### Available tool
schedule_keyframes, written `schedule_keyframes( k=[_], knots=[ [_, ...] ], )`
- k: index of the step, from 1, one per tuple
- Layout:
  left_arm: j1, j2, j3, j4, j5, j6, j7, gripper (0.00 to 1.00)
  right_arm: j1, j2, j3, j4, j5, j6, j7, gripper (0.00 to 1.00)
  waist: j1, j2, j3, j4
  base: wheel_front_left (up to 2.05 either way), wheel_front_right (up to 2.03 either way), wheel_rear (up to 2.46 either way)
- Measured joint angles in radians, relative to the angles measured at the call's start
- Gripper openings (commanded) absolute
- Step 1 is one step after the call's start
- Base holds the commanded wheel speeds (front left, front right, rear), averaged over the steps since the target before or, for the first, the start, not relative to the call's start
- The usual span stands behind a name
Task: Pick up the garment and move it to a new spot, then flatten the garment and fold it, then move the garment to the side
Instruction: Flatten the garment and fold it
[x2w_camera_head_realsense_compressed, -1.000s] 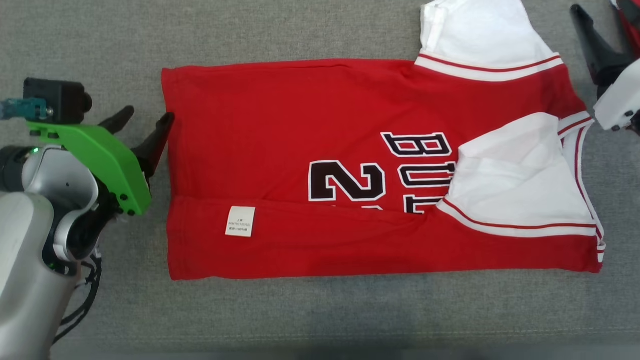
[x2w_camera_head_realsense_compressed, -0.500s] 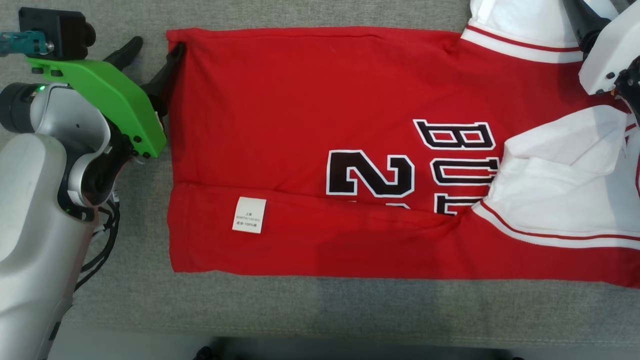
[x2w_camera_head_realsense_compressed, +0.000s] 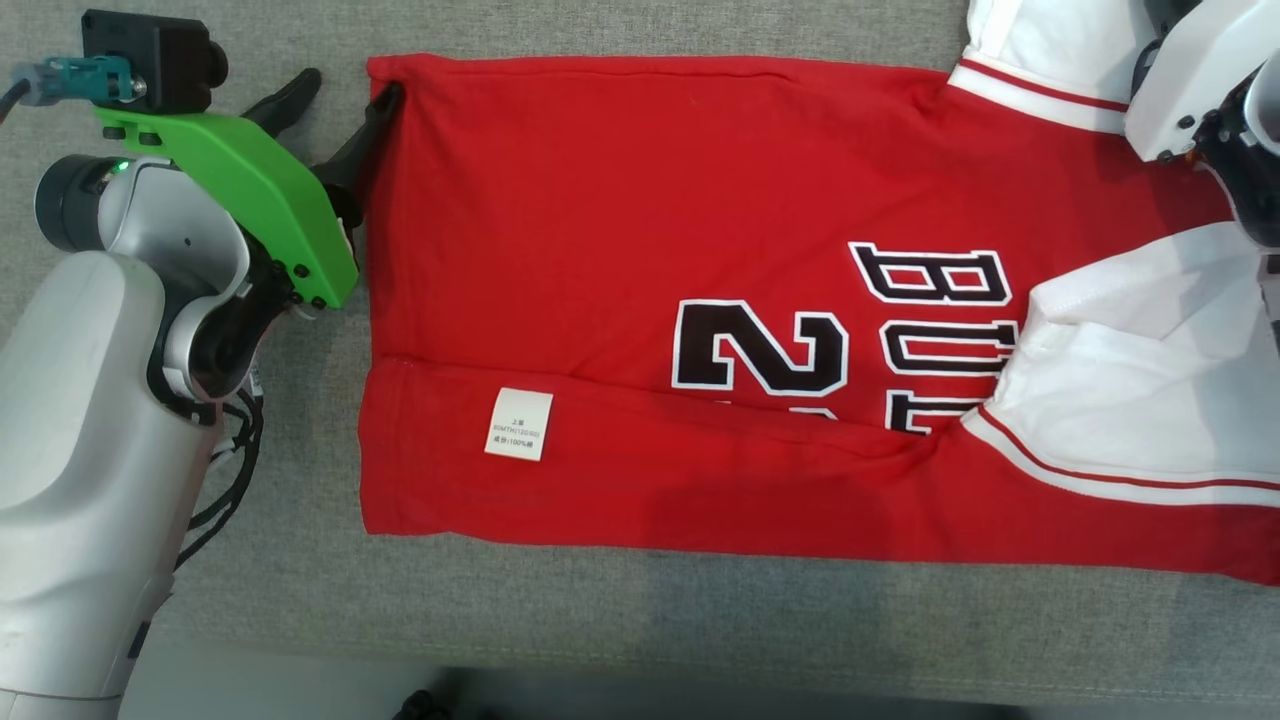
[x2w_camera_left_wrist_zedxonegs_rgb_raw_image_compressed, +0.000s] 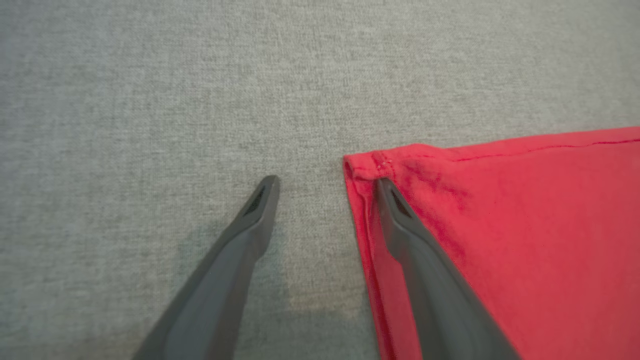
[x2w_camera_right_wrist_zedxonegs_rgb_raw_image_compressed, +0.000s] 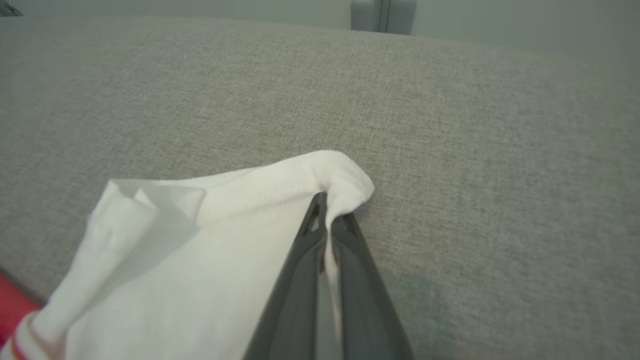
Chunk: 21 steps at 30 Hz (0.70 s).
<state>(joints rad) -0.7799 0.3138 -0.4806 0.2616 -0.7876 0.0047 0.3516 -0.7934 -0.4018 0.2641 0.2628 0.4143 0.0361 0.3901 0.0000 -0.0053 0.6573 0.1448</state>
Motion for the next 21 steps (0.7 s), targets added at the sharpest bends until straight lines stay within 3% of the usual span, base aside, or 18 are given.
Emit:
schedule_keyframes(
  k=[16, 17, 19, 21],
  knots=[
    [-0.019, -0.020, -0.010, 0.067, -0.038, -0.068, 0.000, 1.00, -0.002, 0.025, 0.017, 0.099, 0.009, 0.034, -0.060, 0.00, 0.0000, 0.0000, -0.037, -0.030, 0.00, 0.00, 0.00],
    [-0.019, -0.021, -0.010, 0.073, -0.044, -0.074, 0.000, 0.83, -0.002, 0.026, 0.019, 0.105, 0.009, 0.034, -0.065, 0.00, 0.0000, 0.0000, -0.039, -0.032, 0.00, 0.00, 0.00],
    [-0.019, -0.020, -0.010, 0.082, -0.045, -0.076, 0.000, 0.28, -0.002, 0.029, 0.023, 0.115, 0.009, 0.035, -0.071, 0.00, 0.0000, 0.0000, -0.043, -0.036, 0.00, 0.00, 0.00],
    [-0.021, -0.020, -0.016, 0.086, -0.045, -0.080, 0.000, 0.00, -0.002, 0.028, 0.023, 0.122, 0.009, 0.036, -0.073, 0.00, 0.0000, 0.0000, -0.047, -0.039, 0.00, 0.00, 0.00]
  ],
)
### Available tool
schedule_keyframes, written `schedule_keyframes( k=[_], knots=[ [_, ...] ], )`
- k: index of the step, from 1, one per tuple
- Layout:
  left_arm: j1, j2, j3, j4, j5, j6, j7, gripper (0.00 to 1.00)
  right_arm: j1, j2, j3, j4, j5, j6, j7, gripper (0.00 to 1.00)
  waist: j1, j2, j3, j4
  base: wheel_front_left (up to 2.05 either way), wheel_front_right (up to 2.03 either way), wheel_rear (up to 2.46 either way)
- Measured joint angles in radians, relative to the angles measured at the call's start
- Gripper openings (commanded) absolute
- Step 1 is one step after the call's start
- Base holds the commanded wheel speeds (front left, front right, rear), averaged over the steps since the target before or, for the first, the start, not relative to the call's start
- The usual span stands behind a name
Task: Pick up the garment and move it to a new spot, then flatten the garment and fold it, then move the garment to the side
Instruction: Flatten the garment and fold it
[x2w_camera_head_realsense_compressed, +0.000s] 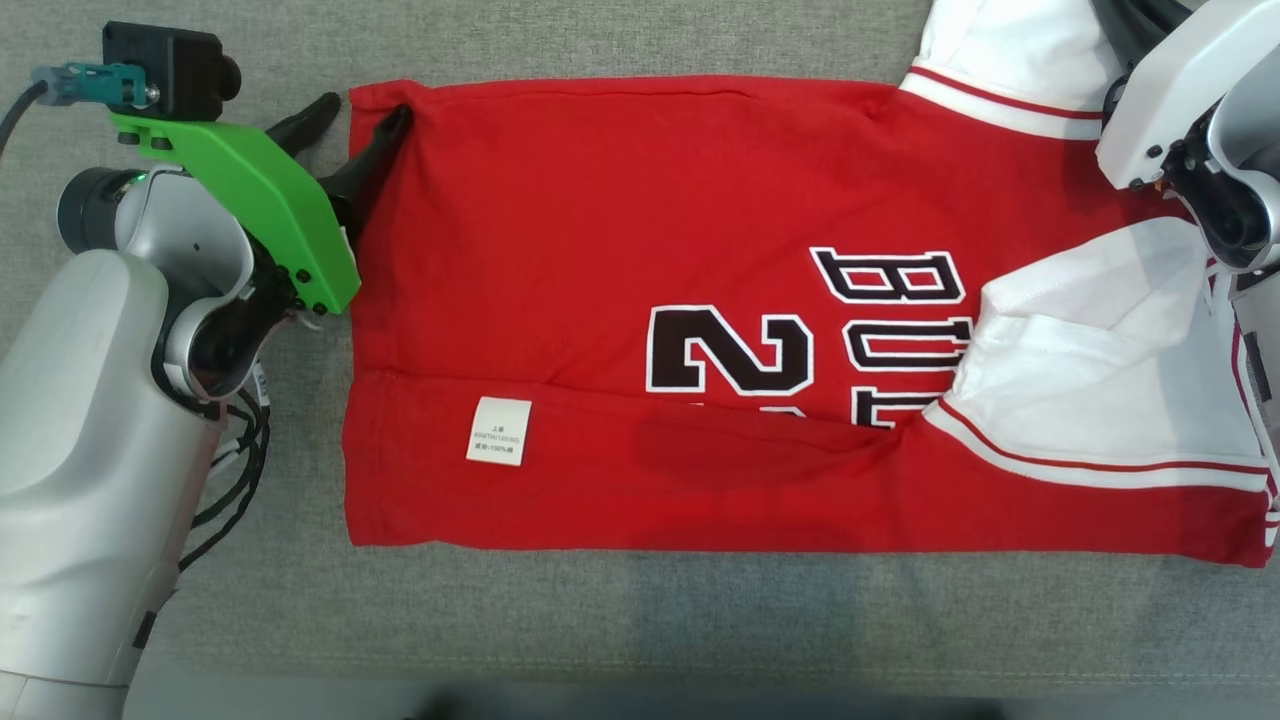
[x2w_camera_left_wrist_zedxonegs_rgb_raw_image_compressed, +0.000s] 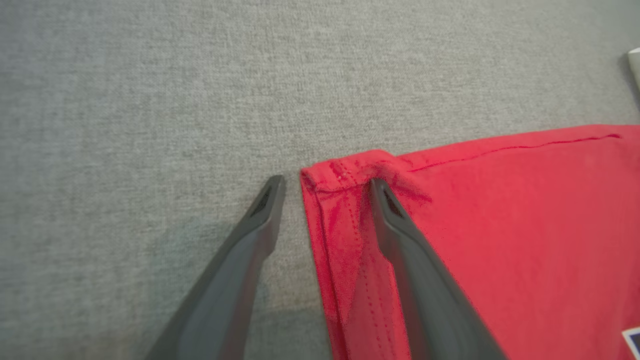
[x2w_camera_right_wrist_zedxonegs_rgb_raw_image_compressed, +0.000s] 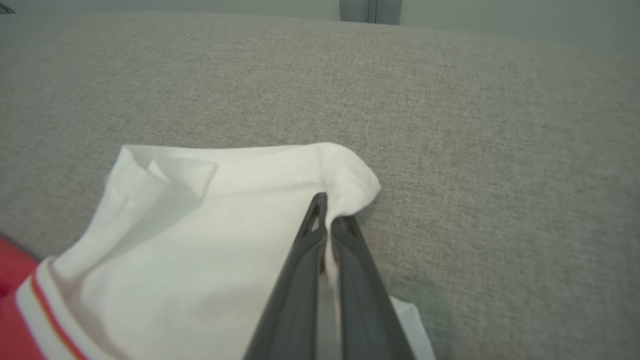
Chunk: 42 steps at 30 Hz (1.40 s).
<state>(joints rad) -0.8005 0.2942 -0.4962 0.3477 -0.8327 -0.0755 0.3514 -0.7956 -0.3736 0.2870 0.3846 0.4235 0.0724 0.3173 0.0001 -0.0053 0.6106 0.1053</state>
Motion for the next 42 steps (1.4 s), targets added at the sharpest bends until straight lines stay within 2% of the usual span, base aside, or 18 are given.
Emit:
schedule_keyframes(
  k=[7, 15, 29, 34, 42],
  knots=[
    [0.000, -0.019, -0.021, 0.003, 0.000, -0.014, -0.002, 0.00, 0.000, 0.008, 0.001, 0.008, 0.008, 0.007, -0.033, 0.00, 0.0000, 0.0000, -0.008, -0.008, 0.00, 0.00, 0.00],
    [0.003, -0.026, -0.025, 0.016, 0.000, -0.027, -0.053, 0.00, 0.012, 0.009, -0.002, -0.024, 0.010, 0.020, -0.124, 0.00, 0.0000, 0.0000, -0.039, -0.009, 0.00, 0.00, 0.00],
    [0.176, -0.015, -0.008, -0.036, -0.026, -0.035, -0.182, 0.00, 0.242, -0.002, -0.013, -0.086, 0.011, 0.024, -0.271, 0.00, -0.0001, 0.0000, -0.137, -0.015, 0.00, 0.00, 0.00],
    [0.218, 0.007, 0.014, -0.038, -0.027, -0.036, -0.222, 0.00, 0.277, -0.004, -0.014, -0.100, 0.007, 0.024, -0.304, 0.00, -0.0001, 0.0000, -0.177, -0.023, 0.00, 0.00, 0.00],
    [0.232, 0.001, 0.015, -0.042, -0.036, -0.039, -0.247, 0.00, 0.299, -0.017, -0.013, -0.113, -0.002, 0.023, -0.334, 0.00, -0.0001, 0.0001, -0.237, -0.035, 0.00, 0.00, 0.00]
  ],
)
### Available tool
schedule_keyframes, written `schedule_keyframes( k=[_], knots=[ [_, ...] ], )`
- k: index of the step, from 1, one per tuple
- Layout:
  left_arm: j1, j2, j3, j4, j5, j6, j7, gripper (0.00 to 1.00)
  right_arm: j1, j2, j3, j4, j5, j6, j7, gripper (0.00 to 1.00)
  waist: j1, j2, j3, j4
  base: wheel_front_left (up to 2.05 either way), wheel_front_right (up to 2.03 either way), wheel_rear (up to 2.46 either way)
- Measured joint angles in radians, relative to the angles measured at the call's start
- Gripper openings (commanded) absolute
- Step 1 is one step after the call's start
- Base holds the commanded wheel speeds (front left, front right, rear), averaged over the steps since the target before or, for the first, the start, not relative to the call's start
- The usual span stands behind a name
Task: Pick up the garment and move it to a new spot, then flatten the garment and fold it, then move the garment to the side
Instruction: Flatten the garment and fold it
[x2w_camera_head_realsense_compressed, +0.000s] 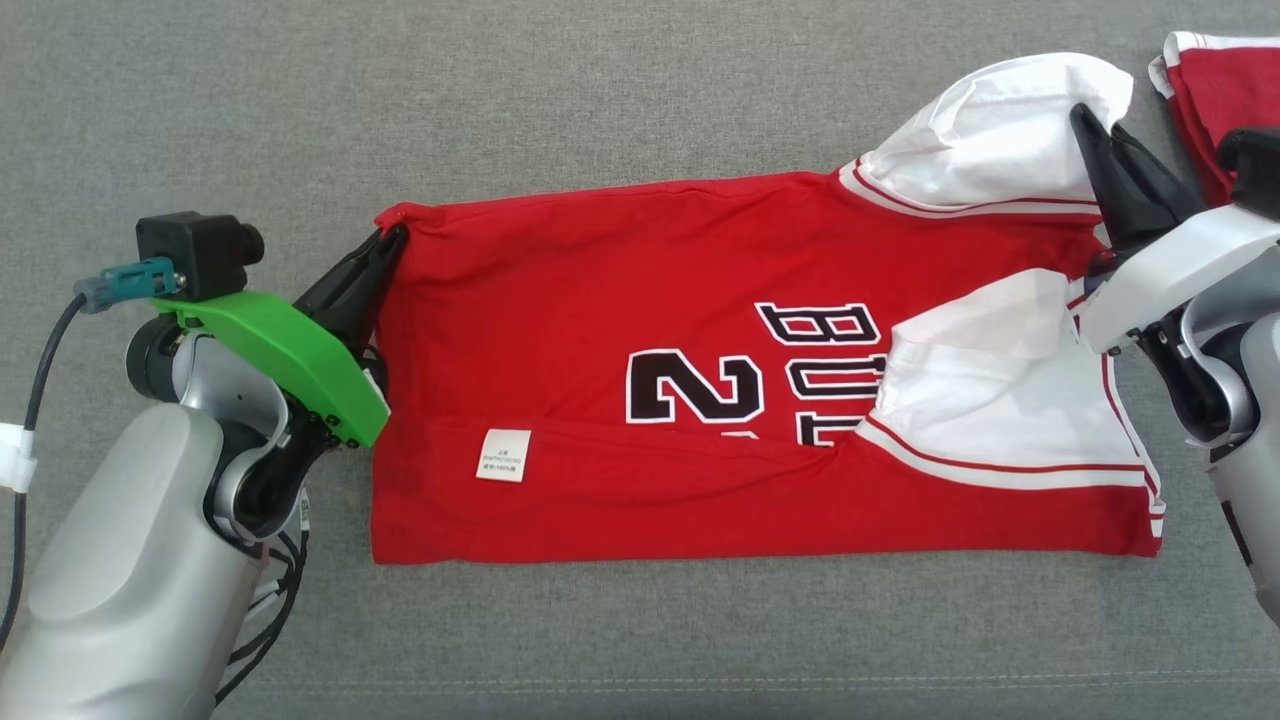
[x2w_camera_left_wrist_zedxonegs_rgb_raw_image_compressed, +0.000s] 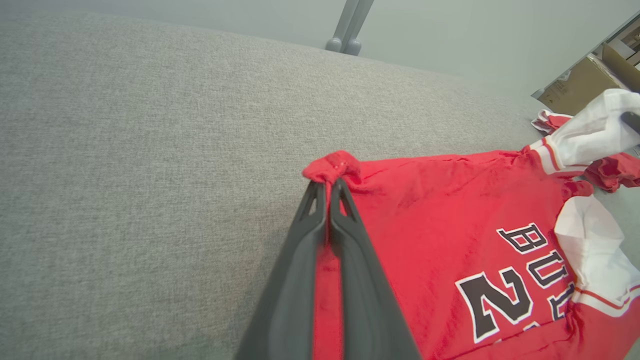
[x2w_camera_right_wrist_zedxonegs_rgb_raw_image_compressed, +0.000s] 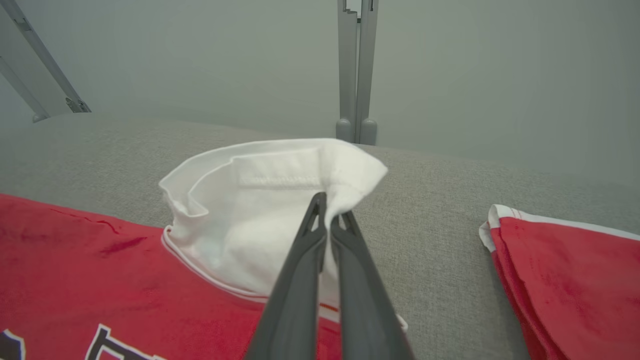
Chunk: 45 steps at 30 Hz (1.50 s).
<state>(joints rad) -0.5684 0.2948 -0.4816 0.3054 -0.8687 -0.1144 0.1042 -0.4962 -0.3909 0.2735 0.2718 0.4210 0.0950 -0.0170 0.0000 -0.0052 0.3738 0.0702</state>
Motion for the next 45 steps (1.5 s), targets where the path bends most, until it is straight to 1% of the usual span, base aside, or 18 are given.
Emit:
schedule_keyframes(
  k=[7, 21, 30, 33, 36, 38, 41, 42, 43, 44, 45],
  knots=[
    [-0.001, -0.001, 0.007, -0.019, 0.000, 0.000, -0.010, 0.00, 0.008, -0.021, -0.008, -0.026, 0.001, -0.002, 0.014, 0.00, 0.0000, 0.0000, -0.009, -0.010, 0.00, 0.00, 0.00],
    [-0.001, 0.003, 0.024, -0.016, 0.005, 0.001, -0.041, 0.00, 0.021, -0.024, -0.009, -0.061, 0.001, -0.009, 0.018, 0.00, 0.0000, 0.0000, 0.015, -0.025, 0.00, 0.00, 0.00],
    [0.033, 0.004, 0.027, -0.006, 0.002, 0.001, -0.073, 0.00, 0.075, -0.025, -0.021, -0.096, 0.002, -0.019, 0.002, 0.00, 0.0000, 0.0000, 0.010, -0.021, 0.00, 0.00, 0.00],
    [0.044, 0.001, 0.026, -0.008, 0.000, 0.000, -0.088, 0.00, 0.116, -0.026, -0.035, -0.103, 0.006, -0.035, -0.008, 0.00, 0.0000, 0.0000, 0.002, -0.016, 0.00, 0.00, 0.00],
    [0.068, 0.005, 0.029, -0.016, -0.002, 0.000, -0.105, 0.00, 0.153, -0.018, -0.035, -0.122, 0.015, -0.037, -0.018, 0.00, 0.0000, 0.0000, -0.009, -0.013, 0.00, 0.00, 0.00],
    [0.104, 0.005, 0.029, -0.022, -0.012, 0.000, -0.115, 0.00, 0.201, -0.010, -0.036, -0.142, 0.024, -0.046, -0.027, 0.00, 0.0000, 0.0000, -0.021, -0.012, 0.00, 0.00, 0.00],
    [0.153, 0.005, 0.027, -0.028, -0.036, 0.000, -0.116, 0.00, 0.281, 0.016, -0.040, -0.167, 0.049, -0.068, -0.029, 0.00, 0.0000, 0.0000, -0.030, -0.014, 0.00, 0.00, 0.00],
    [0.176, 0.004, 0.025, -0.028, -0.042, 0.000, -0.116, 0.00, 0.315, 0.035, -0.040, -0.176, 0.062, -0.080, -0.038, 0.00, 0.0000, 0.0000, -0.030, -0.016, 0.00, 0.00, 0.00],
    [0.204, 0.009, 0.030, -0.029, -0.043, 0.000, -0.132, 0.00, 0.368, 0.068, -0.030, -0.197, 0.070, -0.089, -0.051, 0.00, 0.0000, 0.0000, -0.031, -0.026, 0.00, 0.00, 0.00],
    [0.205, 0.012, 0.035, -0.030, -0.043, 0.000, -0.142, 0.00, 0.390, 0.078, -0.026, -0.203, 0.071, -0.097, -0.060, 0.00, 0.0000, 0.0000, -0.031, -0.034, 0.00, 0.00, 0.00],
    [0.205, 0.013, 0.040, -0.032, -0.043, 0.000, -0.142, 0.00, 0.401, 0.079, -0.024, -0.208, 0.071, -0.097, -0.062, 0.00, 0.0000, 0.0000, -0.032, -0.037, 0.00, 0.00, 0.00]
  ],
)
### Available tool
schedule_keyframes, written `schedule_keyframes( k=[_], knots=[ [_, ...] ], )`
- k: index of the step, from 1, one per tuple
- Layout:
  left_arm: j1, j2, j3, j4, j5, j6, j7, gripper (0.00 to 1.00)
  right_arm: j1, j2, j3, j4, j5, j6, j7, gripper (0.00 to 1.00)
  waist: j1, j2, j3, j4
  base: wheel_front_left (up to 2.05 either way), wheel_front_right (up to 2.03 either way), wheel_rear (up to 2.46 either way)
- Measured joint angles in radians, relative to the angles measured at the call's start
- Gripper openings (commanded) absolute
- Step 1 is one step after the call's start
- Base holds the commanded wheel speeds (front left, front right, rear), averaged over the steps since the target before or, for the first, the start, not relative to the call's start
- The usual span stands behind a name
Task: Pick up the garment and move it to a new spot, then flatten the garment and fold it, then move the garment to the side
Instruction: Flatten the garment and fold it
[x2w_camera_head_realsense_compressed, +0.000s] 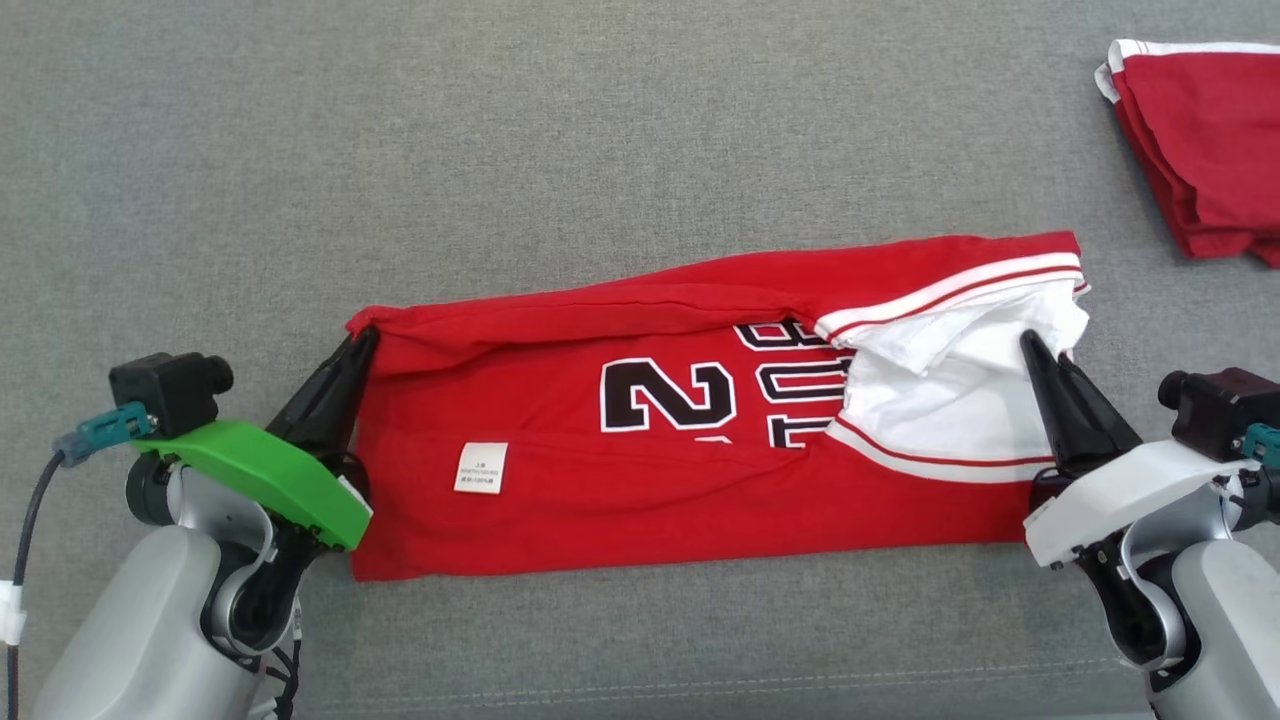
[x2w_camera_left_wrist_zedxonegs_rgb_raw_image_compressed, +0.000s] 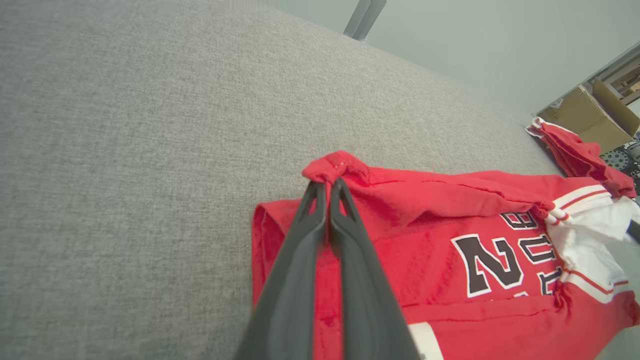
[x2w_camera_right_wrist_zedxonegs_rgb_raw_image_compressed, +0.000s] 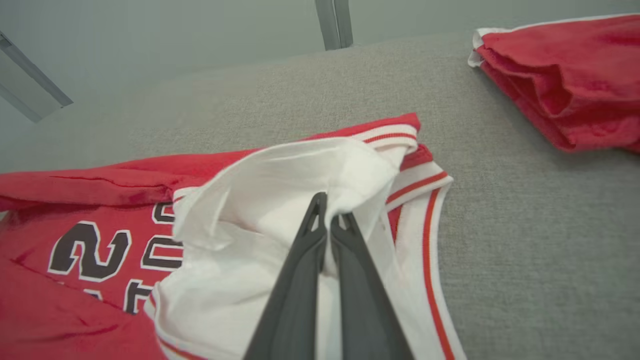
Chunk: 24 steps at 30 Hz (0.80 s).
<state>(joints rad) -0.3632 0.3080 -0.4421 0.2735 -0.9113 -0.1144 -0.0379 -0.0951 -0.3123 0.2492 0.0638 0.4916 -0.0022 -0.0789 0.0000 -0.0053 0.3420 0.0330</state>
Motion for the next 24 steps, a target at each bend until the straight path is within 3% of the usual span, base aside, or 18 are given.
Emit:
schedule_keyframes(
  k=[17, 24],
  knots=[
    [0.022, 0.031, 0.031, -0.074, -0.001, 0.001, -0.029, 0.00, 0.085, -0.021, -0.005, -0.123, -0.008, -0.027, -0.017, 0.00, 0.0000, 0.0000, -0.026, -0.038, 0.00, 0.00, 0.00],
    [0.085, 0.034, 0.022, -0.074, -0.007, 0.009, -0.028, 0.00, 0.141, -0.028, 0.024, -0.120, -0.008, -0.035, 0.014, 0.00, 0.0000, 0.0000, -0.025, -0.036, 0.00, 0.00, 0.00]
  ],
)
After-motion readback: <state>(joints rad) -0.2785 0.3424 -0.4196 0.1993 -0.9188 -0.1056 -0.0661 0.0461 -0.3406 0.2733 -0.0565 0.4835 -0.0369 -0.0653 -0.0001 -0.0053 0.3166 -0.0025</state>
